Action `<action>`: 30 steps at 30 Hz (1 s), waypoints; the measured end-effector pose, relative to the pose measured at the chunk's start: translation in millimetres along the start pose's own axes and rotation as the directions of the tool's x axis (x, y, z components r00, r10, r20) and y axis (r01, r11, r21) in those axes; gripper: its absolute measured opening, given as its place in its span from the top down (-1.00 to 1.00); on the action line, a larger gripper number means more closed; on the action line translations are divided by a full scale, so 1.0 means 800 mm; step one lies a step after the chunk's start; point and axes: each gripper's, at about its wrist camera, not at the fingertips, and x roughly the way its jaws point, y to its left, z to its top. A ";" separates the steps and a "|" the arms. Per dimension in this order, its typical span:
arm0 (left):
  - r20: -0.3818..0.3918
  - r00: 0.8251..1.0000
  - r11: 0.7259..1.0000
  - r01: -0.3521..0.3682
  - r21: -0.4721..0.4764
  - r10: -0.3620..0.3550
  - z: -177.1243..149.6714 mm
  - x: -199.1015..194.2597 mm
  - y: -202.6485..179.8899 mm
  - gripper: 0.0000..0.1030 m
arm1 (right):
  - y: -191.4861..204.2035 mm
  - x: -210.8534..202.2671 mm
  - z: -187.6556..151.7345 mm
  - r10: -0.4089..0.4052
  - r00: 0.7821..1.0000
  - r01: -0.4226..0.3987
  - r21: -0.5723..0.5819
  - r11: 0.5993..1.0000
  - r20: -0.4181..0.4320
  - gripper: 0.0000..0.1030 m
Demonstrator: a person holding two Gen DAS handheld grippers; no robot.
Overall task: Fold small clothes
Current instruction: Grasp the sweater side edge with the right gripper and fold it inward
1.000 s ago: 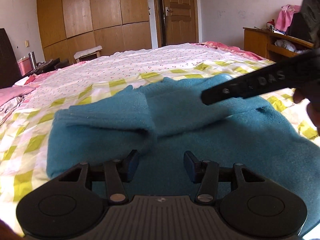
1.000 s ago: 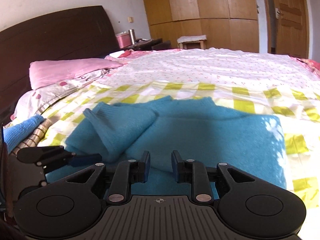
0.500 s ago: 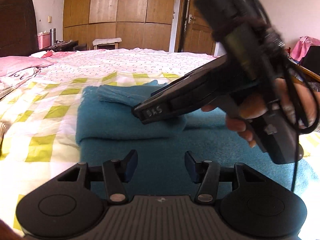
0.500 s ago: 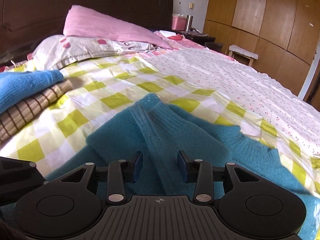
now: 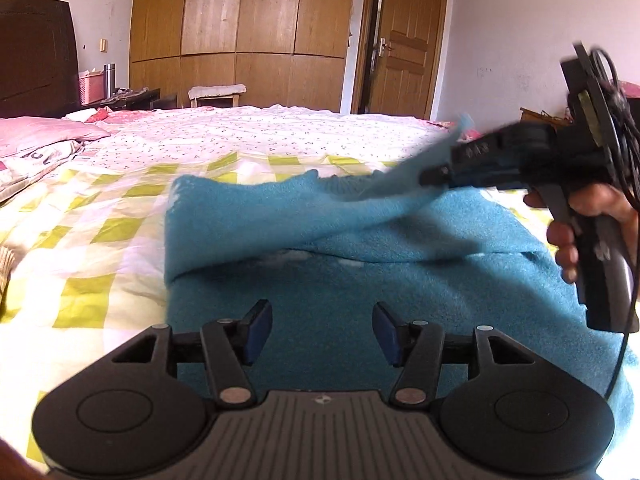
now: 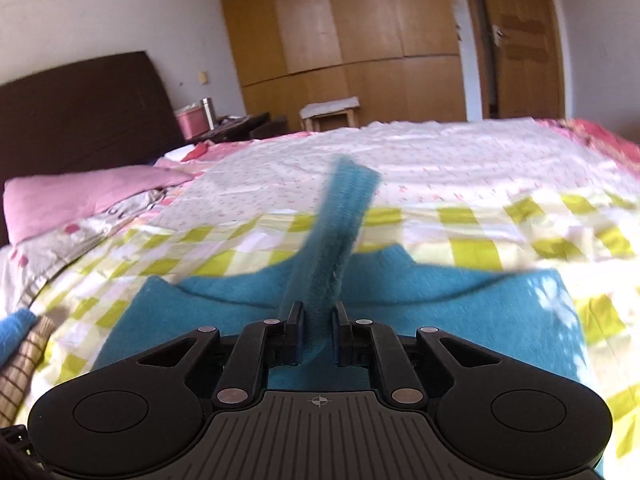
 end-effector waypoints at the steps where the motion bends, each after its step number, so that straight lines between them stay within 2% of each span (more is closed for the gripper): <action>1: -0.007 1.000 1.000 0.000 0.004 0.000 -0.001 0.002 -0.001 -0.18 | -0.011 0.003 -0.008 -0.001 1.000 0.002 0.036 0.999 -0.028 0.69; 4: -0.018 1.000 1.000 0.001 0.013 -0.001 -0.005 0.004 -0.006 -0.19 | -0.030 0.006 -0.030 0.028 0.998 -0.020 0.122 0.992 -0.063 0.61; 8: -0.021 1.000 1.000 0.003 0.008 -0.003 -0.004 0.004 -0.004 -0.20 | -0.038 -0.002 -0.040 0.030 0.999 -0.024 0.176 0.984 -0.033 0.31; 10: -0.023 1.000 1.000 0.003 0.003 -0.003 -0.002 0.006 -0.002 -0.20 | -0.044 -0.009 -0.039 0.018 1.000 -0.015 0.208 0.978 -0.015 0.28; 12: -0.019 1.000 1.000 0.002 0.000 -0.002 -0.001 0.006 -0.001 -0.20 | -0.048 -0.016 -0.037 -0.007 1.000 0.007 0.223 0.975 0.000 0.28; 15: -0.014 1.000 1.000 -0.001 -0.009 0.001 -0.001 0.005 0.000 -0.21 | -0.051 -0.022 -0.035 -0.081 0.997 0.082 0.197 0.977 -0.013 0.28; 17: -0.019 1.000 1.000 -0.006 -0.011 0.006 -0.002 0.006 0.000 -0.21 | -0.053 -0.023 -0.034 -0.153 0.988 0.155 0.176 0.972 -0.026 0.40; 19: -0.024 1.000 1.000 -0.012 -0.013 0.011 -0.002 0.007 0.001 -0.21 | -0.060 -0.027 -0.036 -0.184 0.982 0.186 0.196 0.963 -0.028 0.46; 25: -0.025 1.000 1.000 -0.015 -0.011 0.014 -0.002 0.007 0.000 -0.21 | -0.075 -0.033 -0.032 -0.179 0.983 0.183 0.204 0.962 -0.040 0.76; 27: -0.023 1.000 1.000 -0.015 -0.013 0.015 -0.002 0.007 -0.001 -0.21 | -0.078 -0.029 -0.031 -0.134 0.988 0.147 0.213 0.966 -0.072 0.74; 28: -0.023 1.000 1.000 -0.015 -0.014 0.015 -0.001 0.007 -0.001 -0.21 | -0.078 -0.028 -0.031 -0.115 0.990 0.130 0.222 0.966 -0.080 0.62; 30: -0.022 1.000 1.000 -0.017 -0.016 0.017 -0.001 0.007 0.000 -0.21 | -0.074 -0.024 -0.032 -0.112 0.991 0.127 0.221 0.967 -0.080 0.62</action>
